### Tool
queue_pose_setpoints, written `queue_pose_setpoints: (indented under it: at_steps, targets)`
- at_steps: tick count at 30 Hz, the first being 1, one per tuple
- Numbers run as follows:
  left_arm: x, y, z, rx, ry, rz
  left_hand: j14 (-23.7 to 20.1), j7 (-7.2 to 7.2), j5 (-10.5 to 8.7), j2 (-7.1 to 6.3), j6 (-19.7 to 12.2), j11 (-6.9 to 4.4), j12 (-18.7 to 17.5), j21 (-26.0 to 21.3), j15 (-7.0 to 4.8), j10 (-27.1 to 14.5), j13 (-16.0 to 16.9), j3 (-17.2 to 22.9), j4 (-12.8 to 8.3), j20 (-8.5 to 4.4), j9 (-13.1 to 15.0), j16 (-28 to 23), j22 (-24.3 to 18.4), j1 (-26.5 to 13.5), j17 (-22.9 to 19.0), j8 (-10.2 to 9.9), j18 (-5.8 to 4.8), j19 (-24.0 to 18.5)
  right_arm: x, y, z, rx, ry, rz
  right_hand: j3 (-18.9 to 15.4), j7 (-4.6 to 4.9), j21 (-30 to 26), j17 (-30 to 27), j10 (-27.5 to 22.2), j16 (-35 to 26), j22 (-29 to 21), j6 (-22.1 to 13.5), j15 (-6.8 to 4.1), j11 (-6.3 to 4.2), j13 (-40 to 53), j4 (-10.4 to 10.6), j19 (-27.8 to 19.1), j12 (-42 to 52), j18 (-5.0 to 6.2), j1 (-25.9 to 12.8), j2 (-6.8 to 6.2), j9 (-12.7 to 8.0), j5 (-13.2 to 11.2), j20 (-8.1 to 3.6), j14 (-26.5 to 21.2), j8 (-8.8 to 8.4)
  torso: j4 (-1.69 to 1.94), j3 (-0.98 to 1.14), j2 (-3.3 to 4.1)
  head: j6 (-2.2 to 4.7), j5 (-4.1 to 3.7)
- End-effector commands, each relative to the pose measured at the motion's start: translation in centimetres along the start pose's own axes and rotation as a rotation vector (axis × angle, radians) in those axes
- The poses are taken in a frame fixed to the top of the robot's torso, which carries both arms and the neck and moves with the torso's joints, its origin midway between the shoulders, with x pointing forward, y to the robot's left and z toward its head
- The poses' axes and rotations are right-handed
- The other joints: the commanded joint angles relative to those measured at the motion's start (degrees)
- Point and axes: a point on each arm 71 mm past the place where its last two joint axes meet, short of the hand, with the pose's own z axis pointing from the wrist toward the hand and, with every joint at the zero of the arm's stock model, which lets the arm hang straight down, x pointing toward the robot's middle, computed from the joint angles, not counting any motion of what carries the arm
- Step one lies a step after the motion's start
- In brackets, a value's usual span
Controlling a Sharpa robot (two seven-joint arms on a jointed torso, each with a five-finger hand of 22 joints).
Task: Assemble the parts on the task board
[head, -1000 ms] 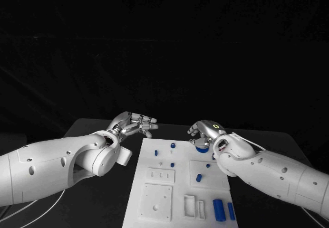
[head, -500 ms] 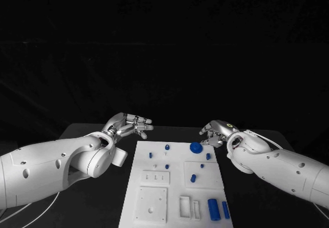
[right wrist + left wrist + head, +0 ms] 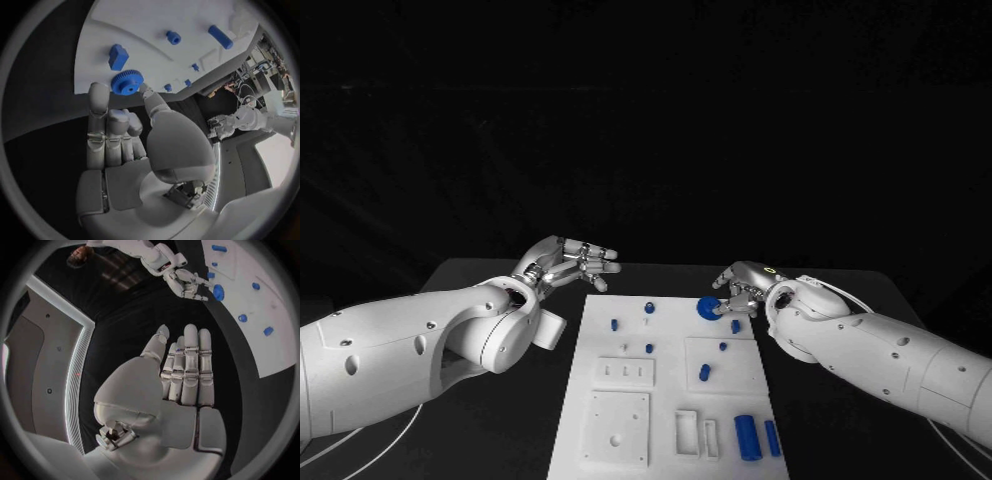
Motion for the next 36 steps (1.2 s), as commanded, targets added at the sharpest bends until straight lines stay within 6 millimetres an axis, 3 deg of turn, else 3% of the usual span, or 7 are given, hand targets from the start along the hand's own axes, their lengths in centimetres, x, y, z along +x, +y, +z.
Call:
queue_pose_setpoints:
  at_steps: [1, 8, 14, 18, 24, 29, 36]
  targets:
    - [0.4, -0.2, 0.0, 0.016, 0.024, -0.005, -0.4, -0.13, -0.16, 0.36, -0.1, -0.08, -0.1, -0.3, 0.15, -0.3, 0.0, -0.4, -0.1, -0.11, 0.1, 0.1, 0.0, 0.3, -0.1, -0.2, 0.38, 0.1, 0.6, 0.1, 0.4, -0.009, 0.035, -0.022, 0.6, -0.03, 1.0, 0.9, 0.6, 0.3, 2.3, 0.2, -0.14, -0.02, 0.4, -0.5, -0.4, 0.5, 0.55, 0.3, 0.3, 0.0, -0.6, -0.01, 0.4, -0.09, 0.07, 0.0, 0.21, 0.01, -0.06]
    - [0.7, -0.3, 0.0, 0.018, 0.033, -0.007, -0.4, -0.13, -0.16, 0.36, -0.1, -0.08, -0.1, -0.3, 0.15, -0.3, 0.0, -0.4, -0.1, -0.11, 0.1, 0.1, 0.0, 0.3, -0.1, -0.2, 0.38, 0.1, 1.3, 0.2, 1.0, 0.001, 0.043, -0.029, 1.8, -0.16, 0.1, 2.0, 0.9, 0.1, 6.3, 1.7, -0.19, -0.09, 1.1, -1.2, -0.1, 0.9, 0.46, -0.4, 0.73, 0.0, -0.8, -0.04, 0.6, -0.06, 0.4, 0.09, 0.31, 0.09, 0.02]
    - [0.7, -0.3, 0.0, 0.017, 0.035, -0.007, -0.4, -0.11, -0.15, 0.39, -0.2, -0.06, -0.1, -0.3, 0.16, -0.4, 0.0, -0.4, -0.1, -0.08, 0.1, 0.2, 0.1, 0.3, -0.1, -0.2, 0.42, 0.2, 1.6, 0.3, 1.1, 0.003, 0.052, -0.031, 2.6, -0.27, -0.9, 2.4, 1.1, 0.1, 7.8, 2.1, -0.26, -0.22, 1.3, -1.6, 0.2, 1.1, 0.3, -0.9, 1.3, 0.0, -1.4, -0.13, 0.7, -0.03, 0.6, 0.02, 0.54, 0.27, -0.07]
    - [0.6, -0.3, -0.1, 0.017, 0.032, -0.006, -0.4, -0.11, -0.15, 0.39, -0.2, -0.06, -0.1, -0.3, 0.16, -0.4, 0.0, -0.4, -0.1, -0.08, 0.1, 0.2, 0.1, 0.3, -0.1, -0.2, 0.42, 0.2, 1.7, 0.2, 1.2, 0.006, 0.066, -0.03, 3.3, -0.35, -1.1, 2.7, 1.2, 0.3, 8.8, 3.0, -0.3, -0.29, 1.7, -2.0, 0.5, 1.4, 0.23, -1.3, 1.7, 0.0, -1.6, -0.16, 0.7, -0.05, 0.55, 0.05, 0.43, 0.93, -0.12]
    - [0.6, -0.3, -0.1, 0.016, 0.033, -0.005, -0.4, -0.11, -0.15, 0.39, -0.2, -0.06, -0.1, -0.3, 0.16, -0.4, 0.0, -0.4, -0.1, -0.08, 0.1, 0.2, 0.1, 0.3, -0.1, -0.2, 0.42, 0.2, 1.9, 0.1, 1.2, 0.009, 0.088, -0.033, 6.1, -0.65, -1.7, 3.0, 1.5, 0.4, 10.5, 6.8, -0.27, -0.31, 2.2, -3.2, 0.7, 1.8, 0.06, -2.4, 2.74, 0.1, -2.3, -0.16, 0.7, 0.07, 0.48, 0.1, 0.46, 0.35, 0.02]
    - [0.6, -0.3, -0.1, 0.014, 0.031, -0.004, -0.4, -0.11, -0.15, 0.39, -0.2, -0.05, -0.1, -0.3, 0.16, -0.4, 0.0, -0.4, -0.1, -0.08, 0.1, 0.2, 0.1, 0.3, -0.1, -0.2, 0.42, 0.2, 1.9, -0.2, 1.1, 0.013, 0.099, -0.035, 8.3, -0.67, -0.9, 3.1, 1.4, 0.4, 12.9, 6.6, -0.31, -0.36, 2.3, -3.7, 1.0, 1.8, -0.08, -3.4, 2.39, 0.1, -2.0, -0.19, 0.7, 0.08, 0.46, 0.19, 0.47, 0.1, 0.02]
    - [0.5, -0.2, -0.1, 0.013, 0.029, -0.003, -0.3, -0.11, -0.14, 0.41, -0.2, -0.04, -0.1, -0.4, 0.16, -0.5, 0.0, -0.4, 0.0, -0.07, 0.1, 0.2, 0.2, 0.3, -0.1, -0.2, 0.44, 0.2, 1.8, -0.4, 0.9, 0.008, 0.084, -0.03, 5.5, -0.44, -1.4, 3.3, 1.5, 0.4, 14.9, 2.7, -0.28, -0.29, 2.2, -2.7, 1.3, 1.7, -0.02, -2.9, 1.4, 0.0, -0.9, -0.15, 0.8, 0.0, 0.43, 0.21, 0.49, 0.03, 0.0]
